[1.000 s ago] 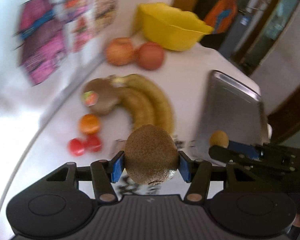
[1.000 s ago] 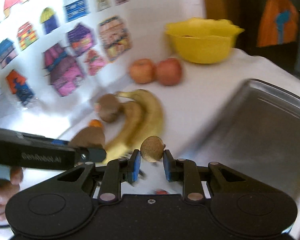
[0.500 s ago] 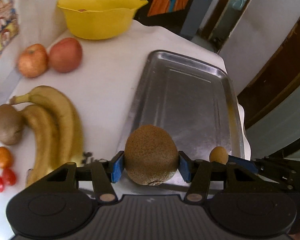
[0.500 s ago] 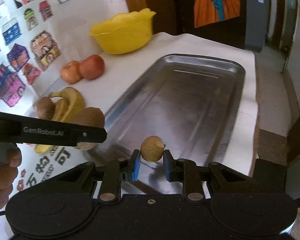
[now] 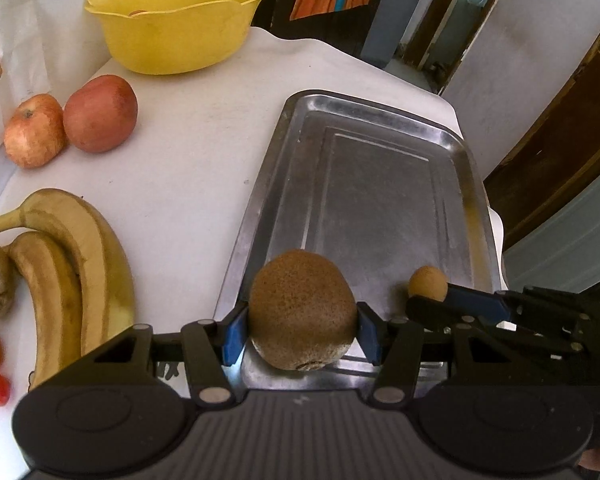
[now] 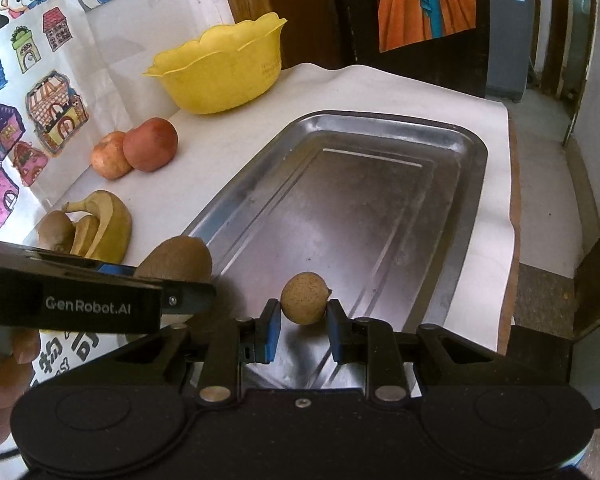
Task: Organize fruits
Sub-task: 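Carry the kiwi and small round fruit in both tools over the metal tray, then open both tools to drop the kiwi and small fruit onto the tray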
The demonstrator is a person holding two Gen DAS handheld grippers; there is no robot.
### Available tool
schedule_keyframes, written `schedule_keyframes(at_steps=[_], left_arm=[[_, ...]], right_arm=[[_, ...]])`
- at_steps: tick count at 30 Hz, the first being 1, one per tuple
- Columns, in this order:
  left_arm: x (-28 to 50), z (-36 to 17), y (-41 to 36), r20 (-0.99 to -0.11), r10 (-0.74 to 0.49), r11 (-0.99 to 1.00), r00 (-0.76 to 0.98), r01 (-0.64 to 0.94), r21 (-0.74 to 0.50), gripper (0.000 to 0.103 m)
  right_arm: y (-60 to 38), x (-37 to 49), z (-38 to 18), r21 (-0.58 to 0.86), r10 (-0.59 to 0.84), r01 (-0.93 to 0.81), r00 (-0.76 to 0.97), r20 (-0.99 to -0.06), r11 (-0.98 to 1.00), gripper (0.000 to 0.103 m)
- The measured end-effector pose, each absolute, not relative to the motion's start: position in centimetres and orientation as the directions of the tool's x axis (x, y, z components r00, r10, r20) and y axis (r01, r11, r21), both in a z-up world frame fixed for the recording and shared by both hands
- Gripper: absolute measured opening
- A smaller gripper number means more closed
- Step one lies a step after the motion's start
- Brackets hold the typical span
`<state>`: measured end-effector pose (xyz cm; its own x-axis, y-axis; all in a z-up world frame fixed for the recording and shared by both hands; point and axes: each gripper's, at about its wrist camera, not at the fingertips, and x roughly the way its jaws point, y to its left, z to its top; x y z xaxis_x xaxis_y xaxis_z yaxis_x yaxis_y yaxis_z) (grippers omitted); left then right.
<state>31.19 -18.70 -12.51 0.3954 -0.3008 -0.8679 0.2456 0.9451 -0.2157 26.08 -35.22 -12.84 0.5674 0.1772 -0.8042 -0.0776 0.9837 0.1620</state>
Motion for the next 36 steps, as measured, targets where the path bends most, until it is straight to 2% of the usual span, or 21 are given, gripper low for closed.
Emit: schedule_keyframes(at_steps=[8,11,14,19,23,25,28,31,36], left_arm=[[31.6,-12.6,-19.0,-0.879,-0.292,0.948,0.378,0.238,-0.212,0.06],[31.5,-12.4,-19.0,-0.874,-0.297,0.947,0.385,0.236,-0.218,0.06],[31.2,-11.8,-18.9,-0.859,-0.313,0.942,0.406,0.251,-0.224,0.067],[30.7,-10.7,-18.7,-0.838,-0.326,0.939,0.438,0.255,-0.231,0.073],[29.7,-9.5,-18.0,-0.81,-0.325,0.942,0.489,0.247,-0.229,0.093],[29.2,-8.9,-17.6,-0.797,-0.313,0.947,0.517,0.235,-0.22,0.098],[28.5,-8.3,-16.4,-0.785,-0.293,0.955,0.545,0.208,-0.212,0.099],[27.6,-7.8,-15.0,-0.775,-0.267,0.963,0.573,0.175,-0.203,0.1],[25.6,-7.2,-12.3,-0.75,-0.189,0.982,0.634,0.111,-0.153,0.101]], right_arm=[[-35.2,26.6,-13.1,0.155,0.173,-0.081,0.566,-0.806,0.985,0.03],[-35.3,26.3,-12.9,0.135,0.158,-0.083,0.57,-0.806,0.987,0.035],[-35.4,25.7,-12.6,0.129,0.15,-0.076,0.578,-0.802,0.989,0.041],[-36.0,24.5,-11.9,0.124,0.134,-0.058,0.594,-0.793,0.991,0.065],[-36.1,23.3,-10.8,0.115,0.117,-0.043,0.621,-0.775,0.992,0.082],[-36.0,22.7,-10.3,0.11,0.111,-0.041,0.635,-0.764,0.993,0.092],[-35.6,21.5,-9.4,0.105,0.11,-0.047,0.657,-0.746,0.993,0.099],[-34.8,20.5,-8.7,0.091,0.104,-0.054,0.677,-0.729,0.994,0.102],[-32.7,18.9,-7.8,0.047,0.066,-0.047,0.707,-0.704,0.998,0.102]])
